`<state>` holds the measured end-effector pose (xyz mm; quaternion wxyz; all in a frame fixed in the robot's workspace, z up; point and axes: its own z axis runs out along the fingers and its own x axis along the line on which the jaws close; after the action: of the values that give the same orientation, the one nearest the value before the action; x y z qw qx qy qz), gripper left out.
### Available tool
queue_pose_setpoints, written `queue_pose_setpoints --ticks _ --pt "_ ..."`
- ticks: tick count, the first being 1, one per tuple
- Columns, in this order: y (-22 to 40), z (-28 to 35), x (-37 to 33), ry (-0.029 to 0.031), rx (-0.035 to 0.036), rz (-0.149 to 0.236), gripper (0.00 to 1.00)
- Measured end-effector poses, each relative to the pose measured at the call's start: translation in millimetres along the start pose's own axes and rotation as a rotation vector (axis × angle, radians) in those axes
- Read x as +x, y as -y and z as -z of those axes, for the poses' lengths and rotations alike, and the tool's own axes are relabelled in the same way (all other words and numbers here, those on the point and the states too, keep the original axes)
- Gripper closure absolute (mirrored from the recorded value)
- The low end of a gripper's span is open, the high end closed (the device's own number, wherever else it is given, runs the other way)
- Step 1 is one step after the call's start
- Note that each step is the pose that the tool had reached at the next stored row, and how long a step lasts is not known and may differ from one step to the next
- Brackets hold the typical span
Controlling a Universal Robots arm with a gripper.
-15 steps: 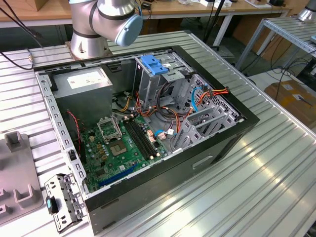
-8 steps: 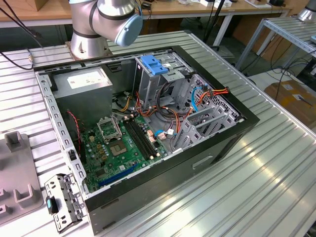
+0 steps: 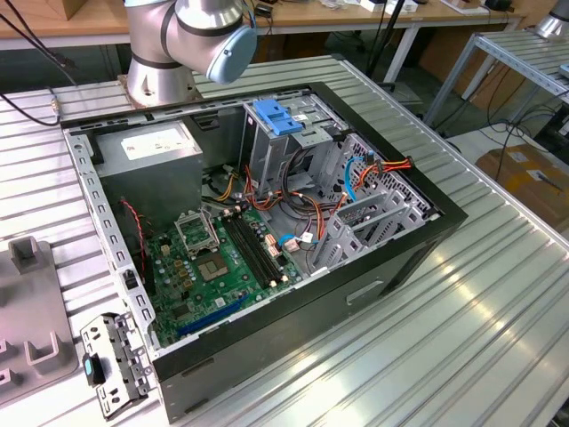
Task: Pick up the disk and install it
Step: 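Pick up the disk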
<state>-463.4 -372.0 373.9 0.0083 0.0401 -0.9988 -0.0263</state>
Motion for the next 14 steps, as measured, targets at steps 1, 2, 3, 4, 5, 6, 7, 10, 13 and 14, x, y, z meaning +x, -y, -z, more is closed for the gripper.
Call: queue_pose_setpoints --ticks 1,2,3,4,5,6,7,10,13,14 --pt "0.0 0.0 0.0 -0.0002 0.0 0.004 0.89" --pt "0.0 0.0 0.0 -0.0005 0.0001 0.01 0.89" --pt "0.0 0.0 0.0 -0.0007 0.0002 0.013 0.89" --pt "0.0 0.0 0.0 -0.001 0.0002 0.018 0.89" --pt "0.0 0.0 0.0 -0.0012 0.0003 0.022 0.89" --pt "0.0 0.0 0.0 -0.0016 0.0004 0.03 0.89" --pt "0.0 0.0 0.0 -0.0021 0.0005 0.039 0.89" --pt "0.0 0.0 0.0 -0.0029 0.0008 0.055 0.89" --pt "0.0 0.0 0.0 -0.0036 0.001 0.068 0.89" --pt "0.0 0.0 0.0 -0.0039 0.0011 0.073 0.89"
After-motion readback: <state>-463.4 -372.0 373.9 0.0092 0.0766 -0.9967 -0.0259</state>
